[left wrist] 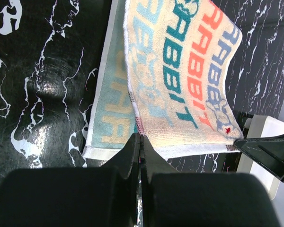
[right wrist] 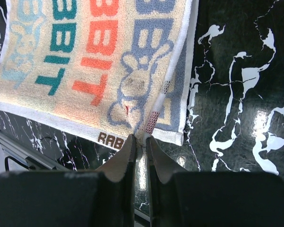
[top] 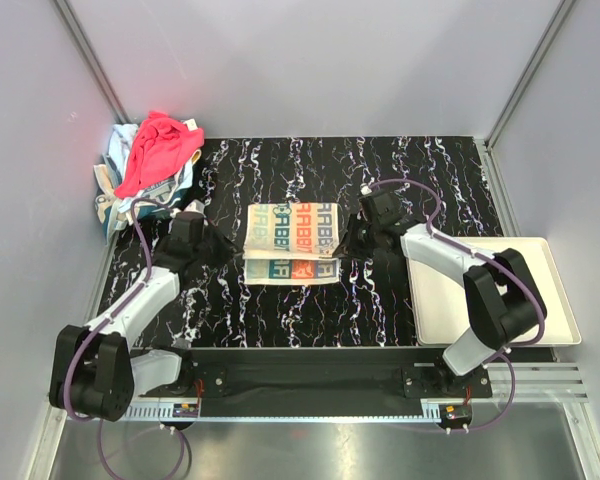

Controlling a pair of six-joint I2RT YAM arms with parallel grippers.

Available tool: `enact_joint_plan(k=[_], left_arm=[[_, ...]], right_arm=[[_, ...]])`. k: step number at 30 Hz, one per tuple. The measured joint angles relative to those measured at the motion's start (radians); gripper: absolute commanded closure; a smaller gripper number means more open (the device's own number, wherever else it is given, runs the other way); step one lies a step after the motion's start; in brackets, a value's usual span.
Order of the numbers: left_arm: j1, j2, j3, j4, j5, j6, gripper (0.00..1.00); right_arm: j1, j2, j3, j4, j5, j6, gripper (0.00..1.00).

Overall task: Fold and stack the towels
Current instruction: Fold the towel

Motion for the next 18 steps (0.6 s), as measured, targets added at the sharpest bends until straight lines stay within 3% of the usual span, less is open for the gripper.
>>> enact_joint_plan(k=[18], left_arm=[[-0.003, -0.014, -0.104, 0.018, 0.014, 0.005, 1.0]], right_arm=[[0.042, -0.03, -0.09, 0.035, 0.019, 0.024, 1.0]])
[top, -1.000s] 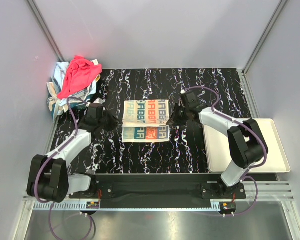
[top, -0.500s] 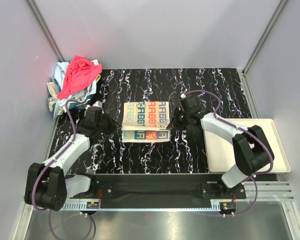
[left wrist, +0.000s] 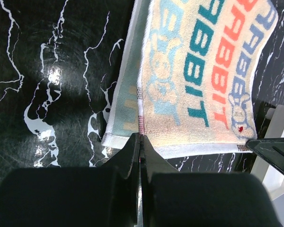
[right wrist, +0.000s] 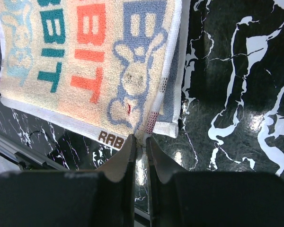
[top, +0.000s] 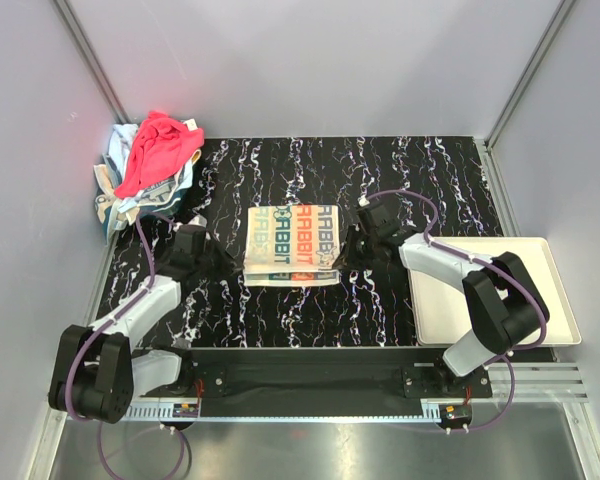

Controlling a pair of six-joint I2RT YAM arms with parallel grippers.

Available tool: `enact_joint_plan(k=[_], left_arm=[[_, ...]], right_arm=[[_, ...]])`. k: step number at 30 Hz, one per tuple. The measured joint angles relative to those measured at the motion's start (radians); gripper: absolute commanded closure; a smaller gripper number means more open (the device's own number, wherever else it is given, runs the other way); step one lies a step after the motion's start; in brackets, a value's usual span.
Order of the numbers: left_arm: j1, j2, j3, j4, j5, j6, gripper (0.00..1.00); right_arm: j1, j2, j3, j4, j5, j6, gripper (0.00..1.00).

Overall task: Fold and stack the towels
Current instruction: Fold the towel

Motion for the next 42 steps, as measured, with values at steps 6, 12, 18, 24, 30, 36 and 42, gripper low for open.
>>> enact_joint_plan(k=[6, 12, 18, 24, 30, 36, 42], left_arm=[[0.0, 0.002, -0.018, 0.01, 0.0, 0.0, 1.0], [0.0, -0.003, -0.018, 0.005, 0.003, 0.003, 1.0], [-0.002, -0.05, 0.0, -0.023, 0.004, 0.011, 1.0], [-0.002, -0.061, 0.003, -0.023, 0.004, 0.015, 1.0], [-0.002, -0.061, -0.037, -0.01, 0.006, 0.016, 1.0], [-0.002, -0.013, -0.119, 0.04, 0.027, 0.015, 0.97], [-0.003, 0.021, -0.153, 0.065, 0.043, 0.021, 0.81]], right_arm=[[0.003, 0.0, -0.003, 0.01, 0.002, 0.002, 1.0], [0.003, 0.0, -0.003, 0.005, 0.01, 0.002, 1.0], [0.005, -0.039, 0.011, -0.023, 0.026, 0.001, 1.0], [0.013, -0.058, 0.008, -0.021, 0.031, 0.002, 1.0], [0.04, -0.051, -0.043, 0.01, 0.032, 0.015, 1.0], [0.056, 0.018, -0.103, 0.068, 0.027, 0.032, 0.84], [0.056, 0.03, -0.118, 0.079, 0.027, 0.037, 0.66]])
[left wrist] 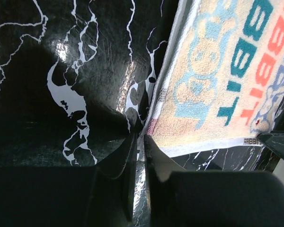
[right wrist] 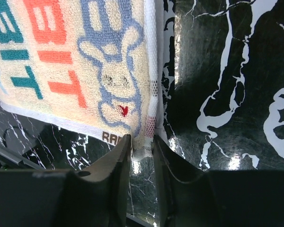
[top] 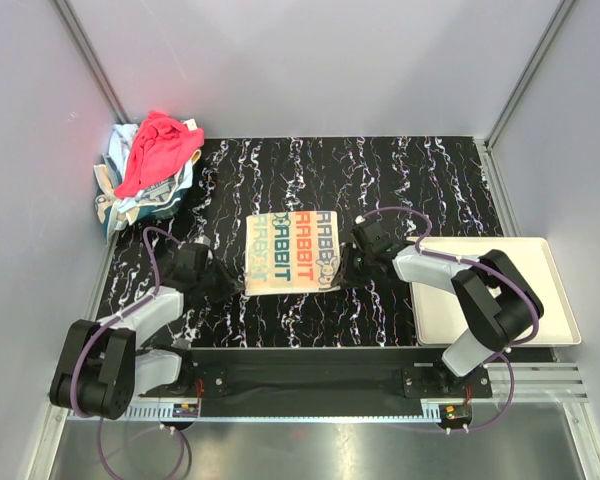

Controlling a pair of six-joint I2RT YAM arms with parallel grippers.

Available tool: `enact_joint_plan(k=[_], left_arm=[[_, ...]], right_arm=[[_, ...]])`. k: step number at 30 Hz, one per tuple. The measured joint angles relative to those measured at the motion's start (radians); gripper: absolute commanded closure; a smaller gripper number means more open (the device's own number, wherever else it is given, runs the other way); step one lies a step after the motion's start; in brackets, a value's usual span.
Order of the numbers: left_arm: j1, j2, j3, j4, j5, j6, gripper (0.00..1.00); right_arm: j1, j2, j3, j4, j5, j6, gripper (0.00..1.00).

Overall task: Fold and stack the towels
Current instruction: Fold the towel

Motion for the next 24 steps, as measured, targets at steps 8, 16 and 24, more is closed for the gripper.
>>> enact_joint_plan(k=[8, 16, 24], left_arm=[[0.0, -0.058, 0.022, -0.063, -0.03, 0.014, 0.57], [0.0, -0.012, 0.277, -0.093, -0.146, 0.024, 0.51], [0.0, 0.315, 0.481, 0.087, -0.121, 0.071, 0.55]], right_arm=[[0.0, -0.035, 0.001, -0.032, 0.02, -0.012, 0.56], [-0.005, -0.062, 0.203, -0.201, 0.161, -0.104, 0.54], [-0.089, 0.226, 0.601, -0.19, 0.176, -0.189, 0.7]])
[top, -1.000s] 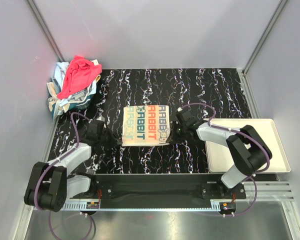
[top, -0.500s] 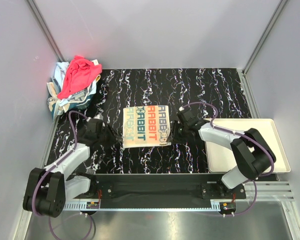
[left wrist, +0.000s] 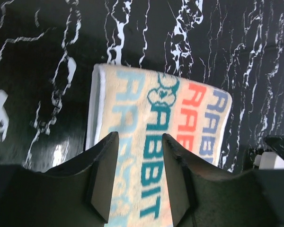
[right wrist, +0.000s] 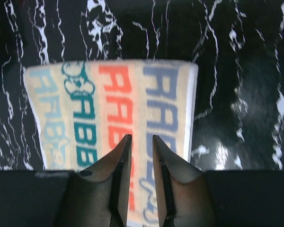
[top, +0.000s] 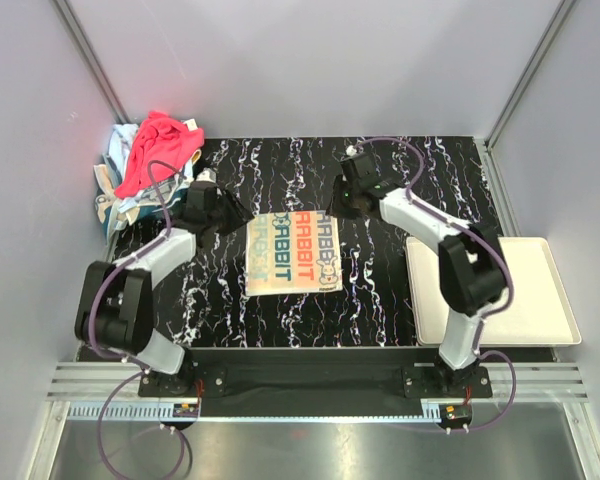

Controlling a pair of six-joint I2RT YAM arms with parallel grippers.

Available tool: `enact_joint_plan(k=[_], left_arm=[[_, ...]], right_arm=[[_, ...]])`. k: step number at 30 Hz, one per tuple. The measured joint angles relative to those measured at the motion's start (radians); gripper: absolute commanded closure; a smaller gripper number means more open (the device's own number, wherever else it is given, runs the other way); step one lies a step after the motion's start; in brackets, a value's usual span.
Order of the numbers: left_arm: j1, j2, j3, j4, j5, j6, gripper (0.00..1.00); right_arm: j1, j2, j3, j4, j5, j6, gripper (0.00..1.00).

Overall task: Fold and stack the towels
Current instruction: Fold the towel

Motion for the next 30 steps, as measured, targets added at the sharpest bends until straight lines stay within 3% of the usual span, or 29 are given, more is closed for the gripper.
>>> enact_joint_plan(k=[5, 12, 25, 30], left_arm=[[0.0, 0.188, 0.139, 0.025, 0.029, 0.033, 0.58], [0.0, 0.364, 0.254, 0.037, 0.034, 0.047, 0.59], [0.0, 0.478, 0.336, -0.001, 0.005, 0.07, 0.59], [0.002, 0.478, 0.346, -0.021, -0.002, 0.086, 0.57]], right_arm=[[-0.005, 0.203, 0.169, -0.022, -0.021, -0.025, 0.73], [-0.031, 0.335, 0.219, -0.045, -0.047, -0.038, 0.74], [-0.1, 0.356, 0.232, -0.047, -0.077, -0.05, 0.73], [-0.103, 0.356, 0.232, -0.047, -0.083, -0.052, 0.68]])
